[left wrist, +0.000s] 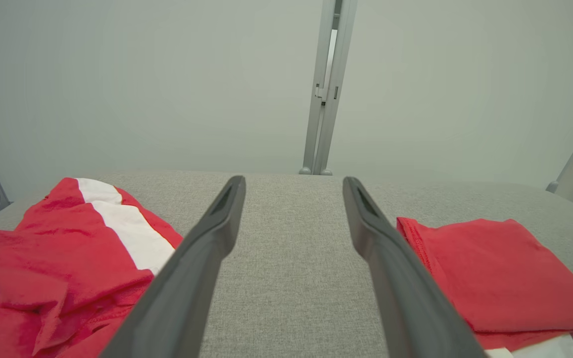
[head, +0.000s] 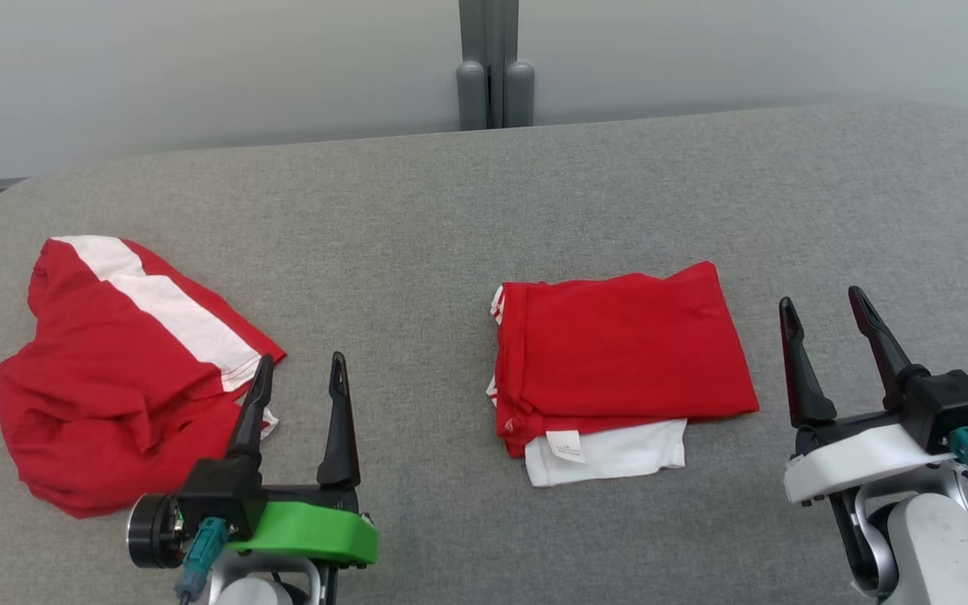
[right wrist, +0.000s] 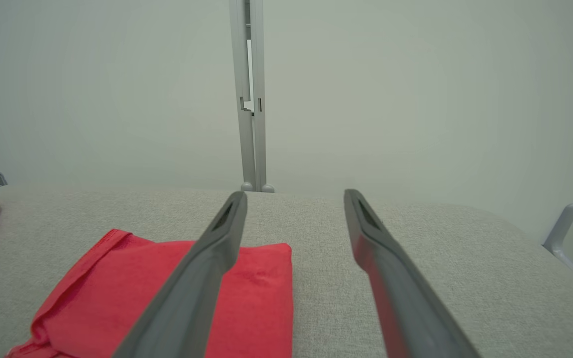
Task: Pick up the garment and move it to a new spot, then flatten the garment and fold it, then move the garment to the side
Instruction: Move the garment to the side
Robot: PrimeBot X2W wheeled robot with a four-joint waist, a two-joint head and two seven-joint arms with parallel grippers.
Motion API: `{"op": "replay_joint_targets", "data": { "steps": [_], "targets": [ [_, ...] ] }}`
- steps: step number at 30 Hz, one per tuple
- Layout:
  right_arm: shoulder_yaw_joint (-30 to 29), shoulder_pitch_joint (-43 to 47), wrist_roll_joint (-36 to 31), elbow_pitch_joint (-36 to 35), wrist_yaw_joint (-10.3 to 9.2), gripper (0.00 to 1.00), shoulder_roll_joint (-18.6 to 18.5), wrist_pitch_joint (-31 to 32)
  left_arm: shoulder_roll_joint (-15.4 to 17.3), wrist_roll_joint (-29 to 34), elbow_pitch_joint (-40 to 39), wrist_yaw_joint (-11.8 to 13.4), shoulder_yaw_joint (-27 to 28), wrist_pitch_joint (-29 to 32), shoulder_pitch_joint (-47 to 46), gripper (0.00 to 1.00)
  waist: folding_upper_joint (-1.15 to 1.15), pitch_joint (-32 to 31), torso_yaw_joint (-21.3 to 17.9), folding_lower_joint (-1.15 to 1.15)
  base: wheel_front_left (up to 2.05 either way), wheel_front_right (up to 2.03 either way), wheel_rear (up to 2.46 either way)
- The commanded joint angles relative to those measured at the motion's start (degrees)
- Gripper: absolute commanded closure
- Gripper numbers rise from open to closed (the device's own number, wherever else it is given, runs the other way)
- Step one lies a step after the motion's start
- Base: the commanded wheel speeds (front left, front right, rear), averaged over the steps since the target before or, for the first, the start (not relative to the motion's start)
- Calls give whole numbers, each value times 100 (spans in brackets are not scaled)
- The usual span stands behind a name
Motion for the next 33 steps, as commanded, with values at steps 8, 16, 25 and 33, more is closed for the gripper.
{"op": "replay_joint_targets", "data": {
  "steps": [8, 16, 25, 33],
  "targets": [
    [-131, -49, -139, 203, -2, 0, -27, -18, 17, 26, -9, -49, -98, -2, -166, 0, 0, 219, 166, 0, 0, 0, 0],
    [-287, -490, -202, 1293, -2, 0, -22, 121, 17, -3, 30, -10, -348, -2, -372, 0, 0, 648, 470, 0, 0, 0, 0],
    [-250, -1125, 334, 2438, -2, 0, -96, 297, 17, -28, 66, 8, -651, -2, -594, 0, 0, 942, 790, 0, 0, 0, 0],
    [296, -1366, 703, 3132, -1, 56, -217, 374, 17, 75, 52, 31, -728, -2, -643, 0, 0, 935, 790, 0, 0, 0, 0]
  ]
}}
